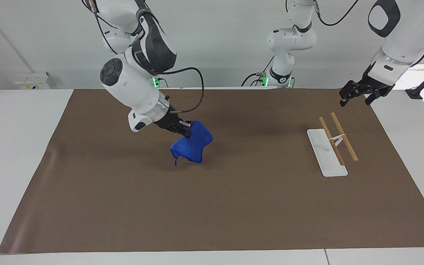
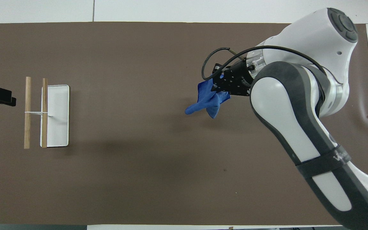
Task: Right arm passes towel to left arm to hang
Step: 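Lift the towel with the right gripper toward the left gripper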
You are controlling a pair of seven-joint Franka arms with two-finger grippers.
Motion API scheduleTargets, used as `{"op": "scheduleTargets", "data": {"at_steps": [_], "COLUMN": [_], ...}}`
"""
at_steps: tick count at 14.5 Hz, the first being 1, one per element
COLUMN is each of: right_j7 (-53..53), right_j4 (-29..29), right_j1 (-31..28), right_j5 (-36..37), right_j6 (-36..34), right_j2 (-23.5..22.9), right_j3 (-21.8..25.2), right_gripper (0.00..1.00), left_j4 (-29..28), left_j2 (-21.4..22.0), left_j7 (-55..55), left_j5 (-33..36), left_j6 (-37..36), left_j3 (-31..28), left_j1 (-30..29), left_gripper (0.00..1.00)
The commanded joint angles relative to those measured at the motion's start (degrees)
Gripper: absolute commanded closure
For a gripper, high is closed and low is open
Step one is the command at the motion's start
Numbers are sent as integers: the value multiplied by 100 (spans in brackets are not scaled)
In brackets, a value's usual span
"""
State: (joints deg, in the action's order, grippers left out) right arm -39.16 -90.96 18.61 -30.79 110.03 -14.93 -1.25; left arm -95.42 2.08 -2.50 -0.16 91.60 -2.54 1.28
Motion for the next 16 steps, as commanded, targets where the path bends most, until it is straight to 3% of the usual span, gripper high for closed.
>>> {"op": "scheduleTargets", "data": {"at_steps": [1, 4, 7, 12, 16], "right_j7": [-1361, -2496, -3562, -3993, -4030], "right_j4": [-19, -106, -141, -282, -405], "right_j1": [327, 853, 1302, 1944, 1989], "right_j5": [-592, -1656, -1694, -1712, -1703], "right_j6": [499, 1773, 2811, 3235, 3271], "right_j2": [113, 201, 148, 165, 183], "right_j3": [-7, -68, -68, -68, -68], "right_gripper": [100, 100, 100, 100, 100], "left_j4": [-152, -178, -424, -810, -1126], "left_j2": [144, 161, 258, 205, 188], "left_j7": [75, 109, 801, 3532, 5160], "left_j5": [130, 121, 51, -1387, -2172], "left_j6": [16, -88, 111, 1016, 1693], "left_j3": [8, 26, 52, 79, 87], "left_j1": [22, 48, 259, 794, 1076], "left_gripper": [0, 0, 0, 0, 0]}}
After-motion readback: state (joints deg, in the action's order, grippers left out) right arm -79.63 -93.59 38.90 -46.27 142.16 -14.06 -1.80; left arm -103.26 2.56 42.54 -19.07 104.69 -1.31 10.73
